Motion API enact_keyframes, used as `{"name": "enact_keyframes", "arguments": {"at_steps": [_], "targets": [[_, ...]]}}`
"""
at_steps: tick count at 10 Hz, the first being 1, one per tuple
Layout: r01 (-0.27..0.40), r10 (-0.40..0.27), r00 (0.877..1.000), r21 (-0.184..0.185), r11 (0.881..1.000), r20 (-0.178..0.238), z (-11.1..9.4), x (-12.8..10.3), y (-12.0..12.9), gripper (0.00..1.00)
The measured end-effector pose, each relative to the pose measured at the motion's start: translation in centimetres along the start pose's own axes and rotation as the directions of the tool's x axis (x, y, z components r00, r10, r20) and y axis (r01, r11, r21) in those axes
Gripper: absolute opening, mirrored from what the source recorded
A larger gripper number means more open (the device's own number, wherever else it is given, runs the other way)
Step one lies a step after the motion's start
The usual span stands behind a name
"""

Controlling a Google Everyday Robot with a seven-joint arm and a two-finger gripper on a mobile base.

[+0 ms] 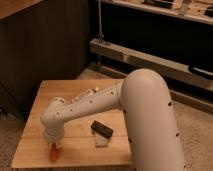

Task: Drag the pepper across the table

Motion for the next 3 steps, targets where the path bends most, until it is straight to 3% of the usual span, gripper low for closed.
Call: {"name": "enact_keyframes", "arguments": {"at_steps": [3], "targets": [[0.020, -0.020, 1.000, -0.001, 1.000, 0.005, 0.16, -0.93, -0.24, 0.00]]}}
